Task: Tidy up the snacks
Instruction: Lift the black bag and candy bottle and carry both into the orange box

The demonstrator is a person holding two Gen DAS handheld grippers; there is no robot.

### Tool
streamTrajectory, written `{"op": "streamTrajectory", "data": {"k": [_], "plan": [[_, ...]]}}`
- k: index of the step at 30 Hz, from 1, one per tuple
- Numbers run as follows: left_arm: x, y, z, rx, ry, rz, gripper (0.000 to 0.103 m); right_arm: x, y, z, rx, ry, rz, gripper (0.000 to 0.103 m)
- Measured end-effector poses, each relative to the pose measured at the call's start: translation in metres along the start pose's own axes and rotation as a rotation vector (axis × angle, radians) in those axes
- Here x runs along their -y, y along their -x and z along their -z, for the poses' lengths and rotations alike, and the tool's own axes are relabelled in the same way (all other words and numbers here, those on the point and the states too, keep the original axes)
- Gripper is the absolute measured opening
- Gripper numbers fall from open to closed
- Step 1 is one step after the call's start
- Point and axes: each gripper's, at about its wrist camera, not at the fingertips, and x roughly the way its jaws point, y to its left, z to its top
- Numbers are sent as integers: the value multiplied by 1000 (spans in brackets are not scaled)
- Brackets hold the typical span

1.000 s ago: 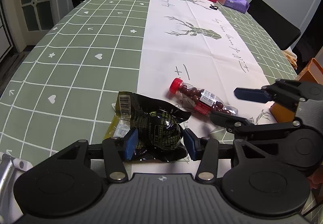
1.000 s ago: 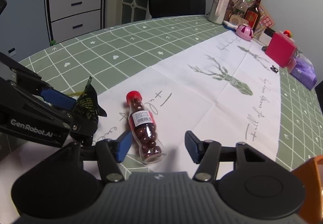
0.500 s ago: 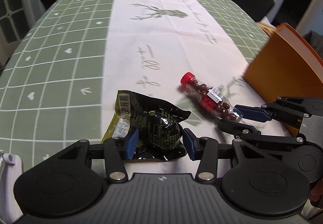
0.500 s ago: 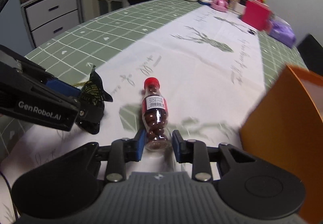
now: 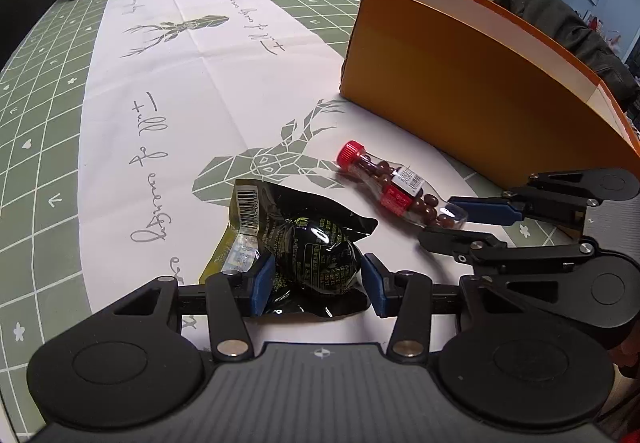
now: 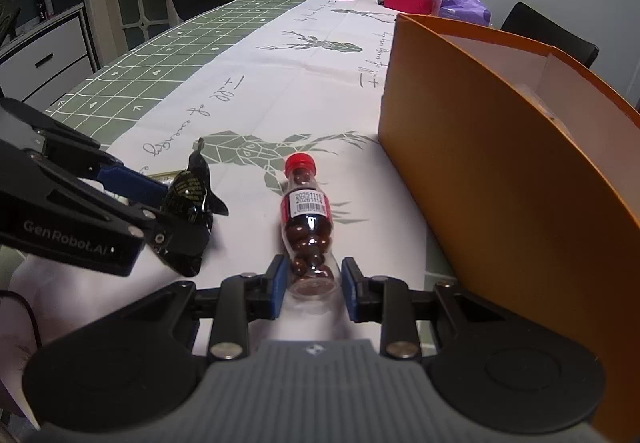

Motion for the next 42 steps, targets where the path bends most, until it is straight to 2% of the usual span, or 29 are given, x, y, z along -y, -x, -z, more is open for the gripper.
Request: {"op": "streamTrajectory", "data": {"k": [2, 5, 9, 14, 21, 26, 30, 35, 39, 42], "plan": [[0, 0, 0, 10, 7, -5, 56, 1, 3, 1, 10, 1, -2, 29], [2, -1, -1, 32, 12, -16, 62, -1, 5, -1, 35, 15, -20, 37], [7, 2, -4, 90, 15, -32, 68, -8, 4, -5, 71, 103, -28, 41], [9, -7, -9, 86, 18, -49, 69, -10, -4, -9, 84, 170, -45, 41], [16, -16, -9, 72, -41, -94, 72, -5, -13, -7, 70, 162, -58, 40], [17, -22, -7, 69, -72, -131, 75, -5, -14, -3, 66, 167, -61, 34], [16, -22, -8, 79, -70, -127, 70, -3, -12, -3, 64, 147, -62, 29], [20, -20, -8, 73, -81, -149, 65, -2, -10, -1, 51, 137, -59, 28], [25, -18, -11, 23, -98, -157, 63, 2, -8, -4, 9, 108, -66, 28], [27, -17, -15, -39, -74, -169, 63, 8, -7, -7, -44, 80, -79, 28]]}}
